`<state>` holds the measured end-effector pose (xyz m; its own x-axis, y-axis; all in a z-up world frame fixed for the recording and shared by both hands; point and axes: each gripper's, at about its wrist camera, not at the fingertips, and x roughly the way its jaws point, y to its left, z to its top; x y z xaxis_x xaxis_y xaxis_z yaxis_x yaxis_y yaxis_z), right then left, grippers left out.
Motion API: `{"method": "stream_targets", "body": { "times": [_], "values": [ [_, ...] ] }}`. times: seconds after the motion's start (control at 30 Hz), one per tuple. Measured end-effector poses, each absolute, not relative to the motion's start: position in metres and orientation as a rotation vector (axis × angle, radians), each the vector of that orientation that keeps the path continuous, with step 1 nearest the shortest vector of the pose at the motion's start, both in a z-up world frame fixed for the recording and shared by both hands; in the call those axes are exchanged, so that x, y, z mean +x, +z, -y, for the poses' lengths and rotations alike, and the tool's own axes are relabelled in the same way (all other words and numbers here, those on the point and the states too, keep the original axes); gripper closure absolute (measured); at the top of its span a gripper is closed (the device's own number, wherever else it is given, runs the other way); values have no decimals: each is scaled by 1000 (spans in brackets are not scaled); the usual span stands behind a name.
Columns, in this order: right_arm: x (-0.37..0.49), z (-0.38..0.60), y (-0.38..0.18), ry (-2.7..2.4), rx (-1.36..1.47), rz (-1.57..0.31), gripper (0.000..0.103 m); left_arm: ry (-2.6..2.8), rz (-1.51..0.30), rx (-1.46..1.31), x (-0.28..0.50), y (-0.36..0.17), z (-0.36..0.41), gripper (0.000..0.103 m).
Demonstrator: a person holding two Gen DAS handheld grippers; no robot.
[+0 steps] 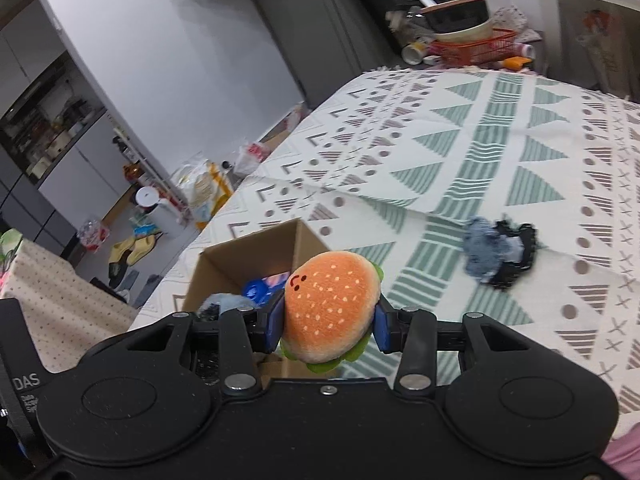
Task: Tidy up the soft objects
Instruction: 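Carry the black bag into the box with the left tool while the right tool drops the burger in, then move both tools to the blue-grey plush with black trim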
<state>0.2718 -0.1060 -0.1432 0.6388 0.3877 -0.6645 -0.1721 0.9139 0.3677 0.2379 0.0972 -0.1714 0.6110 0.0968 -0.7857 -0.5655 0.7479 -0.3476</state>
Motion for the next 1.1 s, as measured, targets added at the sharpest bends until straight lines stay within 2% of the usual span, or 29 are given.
{"method": "stream_targets", "body": {
  "times": [0.27, 0.43, 0.67, 0.83, 0.9, 1.1],
  "values": [
    [272, 74, -148, 374, 270, -845, 60, 484, -839, -702, 234, -178, -120, 57],
    [270, 60, -151, 395, 259, -859, 60, 470, -836, -765, 233, -179, -128, 50],
    [269, 54, -153, 432, 264, -882, 60, 505, -773, -778, 224, -167, -137, 47],
    [269, 48, -156, 471, 253, -914, 49, 506, -749, -756, 222, -160, -138, 34],
    [268, 49, -157, 470, 254, -913, 42, 509, -750, -747, 223, -160, -138, 33],
    [264, 66, -150, 459, 263, -891, 34, 515, -767, -745, 224, -162, -137, 32]
  ]
}}
